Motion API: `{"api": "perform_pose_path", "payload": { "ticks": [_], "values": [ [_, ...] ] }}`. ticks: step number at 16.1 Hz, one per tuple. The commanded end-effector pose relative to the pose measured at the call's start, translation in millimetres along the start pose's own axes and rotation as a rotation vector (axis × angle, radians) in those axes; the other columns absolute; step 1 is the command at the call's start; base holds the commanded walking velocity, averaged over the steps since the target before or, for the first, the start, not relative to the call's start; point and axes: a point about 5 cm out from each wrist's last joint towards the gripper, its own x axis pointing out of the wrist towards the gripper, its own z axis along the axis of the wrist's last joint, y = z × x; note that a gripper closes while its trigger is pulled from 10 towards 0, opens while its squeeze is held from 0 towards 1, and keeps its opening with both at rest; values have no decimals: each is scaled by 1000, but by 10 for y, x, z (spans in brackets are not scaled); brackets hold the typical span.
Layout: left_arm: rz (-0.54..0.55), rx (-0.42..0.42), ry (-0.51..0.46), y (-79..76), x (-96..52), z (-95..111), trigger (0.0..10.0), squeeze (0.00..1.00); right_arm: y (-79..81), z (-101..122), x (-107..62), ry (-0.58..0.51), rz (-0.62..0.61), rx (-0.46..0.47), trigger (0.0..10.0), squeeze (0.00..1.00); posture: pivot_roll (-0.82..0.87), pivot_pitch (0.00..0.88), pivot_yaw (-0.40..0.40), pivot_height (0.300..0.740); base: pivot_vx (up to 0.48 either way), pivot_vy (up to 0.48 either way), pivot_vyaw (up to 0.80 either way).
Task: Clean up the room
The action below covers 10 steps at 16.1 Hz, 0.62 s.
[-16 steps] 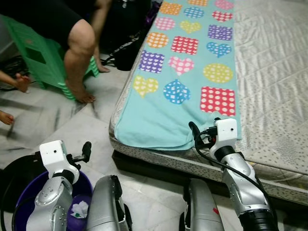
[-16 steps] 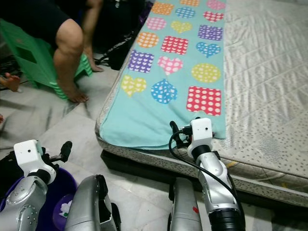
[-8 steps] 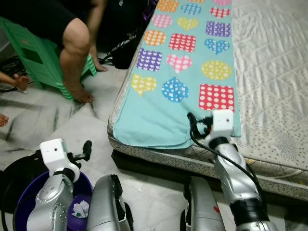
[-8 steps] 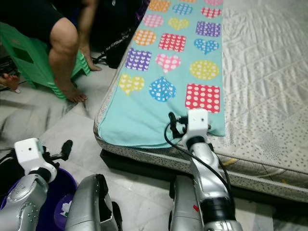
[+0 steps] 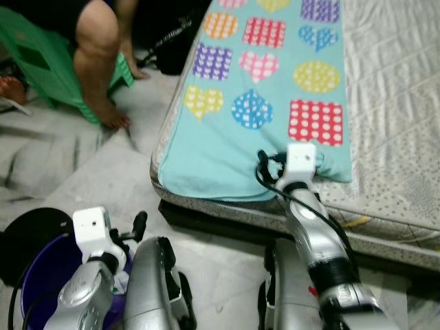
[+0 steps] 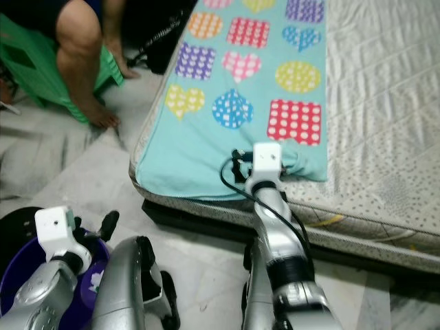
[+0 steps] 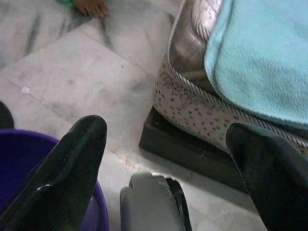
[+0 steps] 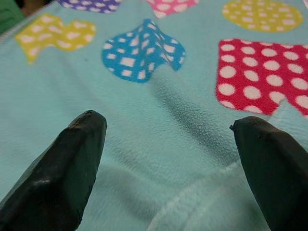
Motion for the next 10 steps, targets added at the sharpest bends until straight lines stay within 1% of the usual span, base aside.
{"api": "perform_pose_path", "payload": {
  "ticks": [1,2,3,5,7,10],
  "values": [
    [-5,8,23,4,-62,-34,10000,0,-24,-62,9,20,-28,-7,10000,0,-8,354,31,569,0,0,0],
    [-12,14,32,-12,-94,-46,10000,0,-38,-26,74,19,-64,-31,10000,0,-2,360,38,569,0,0,0],
    [-14,15,36,-18,-102,-48,10000,0,-42,-15,101,19,-79,-43,10000,0,-2,360,38,569,0,0,0],
    [-18,23,44,-27,-106,-32,10000,0,-66,51,175,8,-157,-147,10000,0,4,361,45,569,0,0,0],
    [-17,29,45,-25,-111,-18,10000,0,-137,86,197,-4,-217,-208,10000,0,13,357,48,569,0,0,0],
    [-12,36,50,-18,-131,-19,10000,0,-243,45,187,8,-270,-246,10000,0,12,354,49,569,0,0,0]
  ]
}}
